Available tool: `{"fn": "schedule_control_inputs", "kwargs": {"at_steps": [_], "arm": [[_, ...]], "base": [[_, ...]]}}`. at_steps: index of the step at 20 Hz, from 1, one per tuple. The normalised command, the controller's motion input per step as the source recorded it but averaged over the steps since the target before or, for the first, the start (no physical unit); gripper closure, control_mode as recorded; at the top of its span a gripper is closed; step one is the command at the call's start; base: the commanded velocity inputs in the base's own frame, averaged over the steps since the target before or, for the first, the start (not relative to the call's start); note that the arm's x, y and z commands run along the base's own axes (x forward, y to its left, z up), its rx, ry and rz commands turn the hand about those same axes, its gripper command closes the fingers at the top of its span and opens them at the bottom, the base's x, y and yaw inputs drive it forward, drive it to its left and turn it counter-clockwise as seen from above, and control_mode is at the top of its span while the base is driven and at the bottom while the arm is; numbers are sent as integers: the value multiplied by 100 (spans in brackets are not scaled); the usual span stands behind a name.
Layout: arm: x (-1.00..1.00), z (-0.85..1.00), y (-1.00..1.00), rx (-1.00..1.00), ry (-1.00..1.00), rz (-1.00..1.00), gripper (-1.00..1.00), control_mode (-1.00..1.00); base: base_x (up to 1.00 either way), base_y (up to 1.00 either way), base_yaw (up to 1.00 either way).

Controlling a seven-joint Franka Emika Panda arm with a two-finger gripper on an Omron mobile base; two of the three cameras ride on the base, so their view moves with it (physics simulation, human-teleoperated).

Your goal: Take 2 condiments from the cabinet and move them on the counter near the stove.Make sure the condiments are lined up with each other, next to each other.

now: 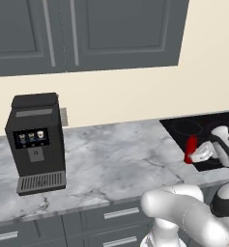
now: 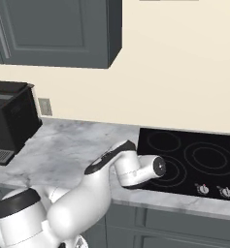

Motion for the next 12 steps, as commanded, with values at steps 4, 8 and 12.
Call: {"fn": "schedule_control_inputs", "kwargs": {"at_steps": [4,8,12], "arm": [[13,-26,4,0,0,0,100,-100],[18,-20,0,0,0,0,100,-100],[12,-27,0,-1,0,0,100,-100]], "base": [[0,0,0],[0,0,0],[0,0,0]]}}
